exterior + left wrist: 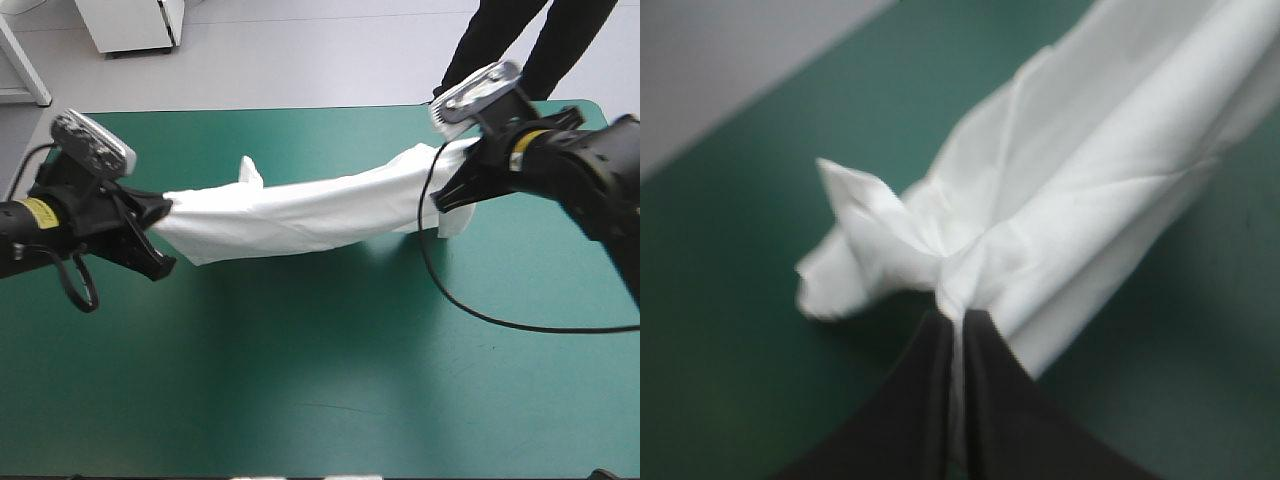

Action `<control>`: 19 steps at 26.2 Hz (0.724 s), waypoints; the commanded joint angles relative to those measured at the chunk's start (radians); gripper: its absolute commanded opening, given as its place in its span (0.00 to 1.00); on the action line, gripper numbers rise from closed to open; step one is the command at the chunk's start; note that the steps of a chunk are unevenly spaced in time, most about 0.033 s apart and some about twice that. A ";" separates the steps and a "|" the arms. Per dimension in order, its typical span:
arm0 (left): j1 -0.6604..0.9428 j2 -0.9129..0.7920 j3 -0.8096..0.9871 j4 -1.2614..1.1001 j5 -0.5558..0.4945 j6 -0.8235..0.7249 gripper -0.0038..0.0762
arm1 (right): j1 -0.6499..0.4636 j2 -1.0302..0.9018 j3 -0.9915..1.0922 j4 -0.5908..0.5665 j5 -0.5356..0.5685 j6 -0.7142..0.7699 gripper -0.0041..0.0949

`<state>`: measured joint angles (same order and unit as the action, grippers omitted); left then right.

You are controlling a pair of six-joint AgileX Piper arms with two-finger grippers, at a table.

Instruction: Fold the cloth

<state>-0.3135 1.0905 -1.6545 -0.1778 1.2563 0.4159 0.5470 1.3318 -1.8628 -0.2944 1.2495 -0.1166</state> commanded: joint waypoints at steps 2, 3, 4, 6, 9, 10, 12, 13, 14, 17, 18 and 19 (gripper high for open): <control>-0.004 -0.006 -0.267 0.025 -0.131 0.035 0.02 | 0.000 -0.094 -0.202 -0.102 -0.031 0.003 0.03; -0.004 -0.003 -0.309 0.035 -0.135 0.035 0.02 | 0.000 -0.101 -0.247 -0.102 -0.039 -0.003 0.03; -0.004 0.006 -0.356 0.049 -0.135 0.037 0.02 | 0.000 -0.105 -0.282 -0.097 -0.047 -0.004 0.03; -0.004 0.013 -0.432 0.066 -0.128 0.039 0.02 | 0.000 -0.110 -0.365 -0.074 -0.057 -0.006 0.03; -0.004 0.017 -0.515 0.062 -0.123 0.039 0.02 | 0.000 -0.124 -0.456 -0.017 -0.067 -0.020 0.03; -0.004 0.015 -0.541 0.046 -0.121 0.039 0.02 | 0.000 -0.128 -0.482 0.004 -0.072 -0.023 0.03; -0.004 0.015 -0.568 -0.002 -0.107 0.039 0.02 | 0.000 -0.138 -0.505 0.032 -0.076 -0.024 0.03; -0.004 0.012 -0.580 -0.032 -0.096 0.039 0.02 | 0.000 -0.148 -0.514 0.040 -0.076 -0.027 0.03; -0.004 0.012 -0.589 -0.060 -0.085 0.037 0.02 | 0.000 -0.152 -0.514 0.042 -0.078 -0.027 0.03; -0.004 0.016 -0.594 -0.071 0.002 0.004 0.02 | 0.000 -0.157 -0.501 0.034 -0.076 -0.027 0.03; -0.004 0.023 -0.581 -0.046 0.014 -0.001 0.02 | 0.000 -0.155 -0.494 0.027 -0.076 -0.027 0.03; -0.004 0.033 -0.550 -0.001 0.016 -0.021 0.02 | 0.000 -0.135 -0.473 -0.013 -0.081 -0.027 0.03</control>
<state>-0.3155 1.1040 -2.2249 -0.2459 1.2586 0.4317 0.5470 1.1785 -2.3503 -0.2282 1.2503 -0.1343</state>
